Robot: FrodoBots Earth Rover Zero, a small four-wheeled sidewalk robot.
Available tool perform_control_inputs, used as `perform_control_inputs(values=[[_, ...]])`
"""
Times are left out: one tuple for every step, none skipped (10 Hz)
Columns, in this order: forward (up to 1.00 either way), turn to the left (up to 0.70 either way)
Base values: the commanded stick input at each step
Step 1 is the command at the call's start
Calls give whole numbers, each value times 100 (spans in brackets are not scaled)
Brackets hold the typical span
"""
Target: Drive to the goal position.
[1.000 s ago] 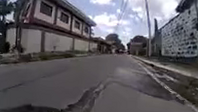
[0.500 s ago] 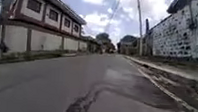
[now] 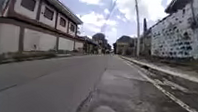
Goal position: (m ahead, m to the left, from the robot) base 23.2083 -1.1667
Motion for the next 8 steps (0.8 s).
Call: perform_control_inputs(values=[[85,0],[85,0],[85,-12],[85,-34],[85,-34],[85,-34],[85,-34],[85,-34]])
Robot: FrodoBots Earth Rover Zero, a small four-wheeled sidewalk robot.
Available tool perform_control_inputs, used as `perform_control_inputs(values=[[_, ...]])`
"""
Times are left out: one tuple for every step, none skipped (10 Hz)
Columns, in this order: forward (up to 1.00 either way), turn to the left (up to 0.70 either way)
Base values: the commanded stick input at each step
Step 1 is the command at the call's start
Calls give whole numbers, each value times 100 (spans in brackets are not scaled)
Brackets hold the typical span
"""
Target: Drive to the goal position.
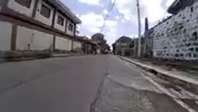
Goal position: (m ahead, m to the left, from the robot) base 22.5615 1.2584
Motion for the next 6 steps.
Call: perform_control_inputs(values=[[85,-34],[85,-34],[85,-34],[85,-34],[85,-33],[85,0]])
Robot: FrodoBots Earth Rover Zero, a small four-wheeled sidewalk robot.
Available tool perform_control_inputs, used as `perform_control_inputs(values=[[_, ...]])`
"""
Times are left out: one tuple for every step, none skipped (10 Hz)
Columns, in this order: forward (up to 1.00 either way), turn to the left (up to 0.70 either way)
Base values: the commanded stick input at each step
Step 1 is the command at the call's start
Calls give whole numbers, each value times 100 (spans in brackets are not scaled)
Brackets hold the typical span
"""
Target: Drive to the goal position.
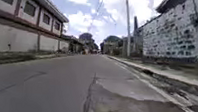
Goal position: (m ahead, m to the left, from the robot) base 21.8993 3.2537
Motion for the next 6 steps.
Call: perform_control_inputs(values=[[85,0],[85,0],[85,0],[85,0],[85,0],[85,0]])
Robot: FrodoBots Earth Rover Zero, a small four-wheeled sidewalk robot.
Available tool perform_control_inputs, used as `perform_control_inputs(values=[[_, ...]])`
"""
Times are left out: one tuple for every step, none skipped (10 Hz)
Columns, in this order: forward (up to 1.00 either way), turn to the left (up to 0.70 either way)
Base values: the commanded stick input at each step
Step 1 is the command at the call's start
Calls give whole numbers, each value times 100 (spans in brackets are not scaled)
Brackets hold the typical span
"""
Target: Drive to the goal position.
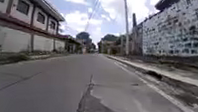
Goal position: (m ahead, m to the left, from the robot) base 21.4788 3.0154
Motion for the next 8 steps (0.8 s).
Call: perform_control_inputs(values=[[85,0],[85,0],[85,0],[85,-4],[85,-14],[85,-34],[85,-34],[85,-34]])
